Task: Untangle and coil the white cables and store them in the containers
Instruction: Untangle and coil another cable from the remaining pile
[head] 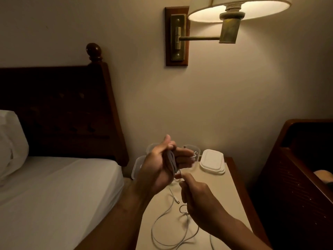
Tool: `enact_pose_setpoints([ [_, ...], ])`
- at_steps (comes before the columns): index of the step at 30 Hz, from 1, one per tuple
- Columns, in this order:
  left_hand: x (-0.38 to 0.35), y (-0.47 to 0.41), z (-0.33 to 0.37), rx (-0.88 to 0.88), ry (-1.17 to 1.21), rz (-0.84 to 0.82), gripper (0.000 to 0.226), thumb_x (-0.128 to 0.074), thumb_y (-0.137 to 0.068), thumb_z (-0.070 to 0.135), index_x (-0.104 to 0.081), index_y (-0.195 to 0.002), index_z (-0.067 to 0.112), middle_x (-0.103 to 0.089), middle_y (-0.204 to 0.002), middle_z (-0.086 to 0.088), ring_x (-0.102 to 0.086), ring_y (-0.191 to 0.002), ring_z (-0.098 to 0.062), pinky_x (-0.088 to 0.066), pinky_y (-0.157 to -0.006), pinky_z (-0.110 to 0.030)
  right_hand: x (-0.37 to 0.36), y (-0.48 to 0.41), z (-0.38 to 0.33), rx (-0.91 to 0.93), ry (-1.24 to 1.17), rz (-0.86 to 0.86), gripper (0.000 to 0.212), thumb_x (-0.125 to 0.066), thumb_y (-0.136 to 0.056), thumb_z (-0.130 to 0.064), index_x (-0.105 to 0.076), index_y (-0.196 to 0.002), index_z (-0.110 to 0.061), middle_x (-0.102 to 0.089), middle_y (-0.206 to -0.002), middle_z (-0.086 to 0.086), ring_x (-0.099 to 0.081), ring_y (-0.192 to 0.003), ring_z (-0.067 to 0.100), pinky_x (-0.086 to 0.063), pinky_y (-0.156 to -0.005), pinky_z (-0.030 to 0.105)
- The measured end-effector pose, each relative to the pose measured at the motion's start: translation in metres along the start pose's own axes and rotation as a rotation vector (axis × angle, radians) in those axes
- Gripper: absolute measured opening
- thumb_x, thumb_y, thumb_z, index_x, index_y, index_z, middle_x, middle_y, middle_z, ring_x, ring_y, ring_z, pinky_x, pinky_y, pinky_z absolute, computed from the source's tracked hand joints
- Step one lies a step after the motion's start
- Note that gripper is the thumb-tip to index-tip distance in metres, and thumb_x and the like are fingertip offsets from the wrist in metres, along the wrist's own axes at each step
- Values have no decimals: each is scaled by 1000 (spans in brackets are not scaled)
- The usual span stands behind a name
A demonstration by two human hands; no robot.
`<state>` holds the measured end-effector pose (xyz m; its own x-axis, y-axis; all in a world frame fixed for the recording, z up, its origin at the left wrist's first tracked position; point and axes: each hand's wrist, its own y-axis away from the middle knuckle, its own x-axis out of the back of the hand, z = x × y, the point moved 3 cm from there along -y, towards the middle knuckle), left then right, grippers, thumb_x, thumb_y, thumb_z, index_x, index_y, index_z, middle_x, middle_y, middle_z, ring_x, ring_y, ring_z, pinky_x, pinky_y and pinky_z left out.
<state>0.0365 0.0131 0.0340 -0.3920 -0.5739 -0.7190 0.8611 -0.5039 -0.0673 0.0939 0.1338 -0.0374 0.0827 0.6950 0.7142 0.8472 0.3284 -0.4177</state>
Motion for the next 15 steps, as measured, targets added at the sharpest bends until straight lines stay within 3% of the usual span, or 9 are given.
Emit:
enact_pose_setpoints([
  [2,1,-7,-1,-23,-134,-5,49,-31,-108,41,-49,-73,12,-71,-106,-35,-72,-100,-45,-60,-84,-50,-2,0,-4,-76,-1,-89,22,-38,-107,-25,-36,-116,-46,-51,-74,-14,-48,-58,7,-51,-63,38],
  [3,2,-10,-2,-22,-172,-3,49,-29,-109,41,-47,-75,12,-69,-112,-37,-69,-108,-48,-57,-91,-53,-2,0,-6,-120,33,-147,27,-39,-107,-25,-34,-122,-47,-55,-77,-11,-51,-62,9,-53,-68,40],
  [5,3,-15,-2,-21,-271,-2,48,-27,-110,40,-46,-78,11,-68,-113,-38,-67,-112,-50,-53,-97,-57,1,1,-11,-150,163,-210,51,-45,-105,-21,-22,-148,-38,-67,-103,-2,-62,-82,16,-55,-76,40],
  [8,6,-19,-3,-18,-498,16,46,-28,-111,40,-49,-83,9,-70,-110,-35,-68,-110,-48,-50,-102,-61,10,2,-22,-82,294,-248,63,-52,-102,-15,-21,-153,-32,-61,-133,-3,-63,-107,20,-55,-88,37],
  [11,7,-18,-10,27,-790,39,47,-31,-111,39,-55,-88,7,-74,-100,-30,-73,-101,-43,-56,-95,-55,27,1,-23,33,362,-170,52,-57,-100,-16,-39,-146,-30,-62,-129,-4,-65,-104,17,-57,-85,34],
  [15,6,-15,-16,127,-1177,-25,53,-30,-111,42,-62,-87,8,-68,-73,-15,-70,-71,-27,-57,-69,-39,53,-6,-20,197,318,-25,22,-74,-89,-14,-68,-108,-25,-69,-101,-5,-69,-75,14,-59,-60,31],
])
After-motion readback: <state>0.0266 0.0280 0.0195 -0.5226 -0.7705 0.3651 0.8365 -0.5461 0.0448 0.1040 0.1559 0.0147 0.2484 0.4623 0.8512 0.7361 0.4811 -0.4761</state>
